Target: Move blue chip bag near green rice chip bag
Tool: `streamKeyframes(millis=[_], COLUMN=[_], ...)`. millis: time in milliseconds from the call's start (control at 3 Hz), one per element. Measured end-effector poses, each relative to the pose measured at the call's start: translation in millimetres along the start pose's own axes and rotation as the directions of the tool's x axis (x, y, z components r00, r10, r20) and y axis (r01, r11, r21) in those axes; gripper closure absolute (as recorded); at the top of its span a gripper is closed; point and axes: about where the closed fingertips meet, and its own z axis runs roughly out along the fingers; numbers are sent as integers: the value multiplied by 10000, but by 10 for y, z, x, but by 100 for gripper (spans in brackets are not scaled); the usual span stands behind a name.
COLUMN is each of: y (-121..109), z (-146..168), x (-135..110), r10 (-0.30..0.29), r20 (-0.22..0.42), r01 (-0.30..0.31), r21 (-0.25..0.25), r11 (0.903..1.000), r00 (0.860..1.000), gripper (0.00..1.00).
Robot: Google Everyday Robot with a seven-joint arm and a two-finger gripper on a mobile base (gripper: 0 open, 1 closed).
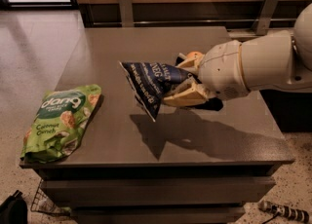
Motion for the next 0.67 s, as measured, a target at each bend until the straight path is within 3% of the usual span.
streamKeyframes(millis=[333,667], y=[153,203], z=[276,572], x=[104,71], r10=[-200,-737], r20=[166,4], r01=[220,717], r21=[-1334,-2376], r11=[9908,9687], r00=[9997,9973], gripper=[100,97])
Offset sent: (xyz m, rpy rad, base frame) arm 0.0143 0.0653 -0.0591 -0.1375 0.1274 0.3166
